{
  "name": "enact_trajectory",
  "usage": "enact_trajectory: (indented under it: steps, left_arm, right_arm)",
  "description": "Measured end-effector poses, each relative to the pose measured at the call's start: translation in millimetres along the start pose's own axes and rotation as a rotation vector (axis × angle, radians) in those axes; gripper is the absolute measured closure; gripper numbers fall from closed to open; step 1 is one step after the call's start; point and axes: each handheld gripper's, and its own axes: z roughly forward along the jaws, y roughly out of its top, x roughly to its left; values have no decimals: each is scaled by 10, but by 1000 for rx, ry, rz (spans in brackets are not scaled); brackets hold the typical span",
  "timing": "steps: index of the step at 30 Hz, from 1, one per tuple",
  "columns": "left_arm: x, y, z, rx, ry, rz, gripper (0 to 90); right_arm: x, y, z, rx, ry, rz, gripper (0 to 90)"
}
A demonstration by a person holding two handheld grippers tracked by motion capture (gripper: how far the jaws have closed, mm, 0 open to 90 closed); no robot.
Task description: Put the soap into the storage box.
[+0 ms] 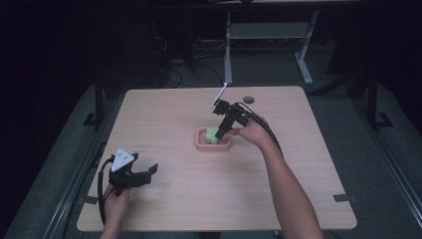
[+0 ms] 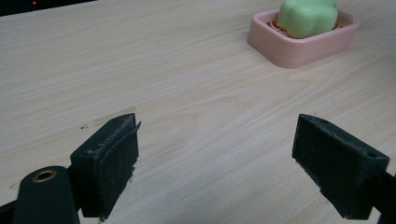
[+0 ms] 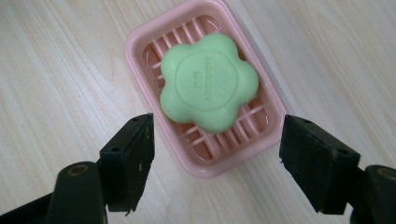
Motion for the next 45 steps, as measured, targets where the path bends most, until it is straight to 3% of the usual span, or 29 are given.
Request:
enact_trajectory:
  steps: [45]
  left_arm:
    - [-26,-7,7,0,3,5,142]
  right_arm:
    - [-28,-651,-97,-31,28,34,261]
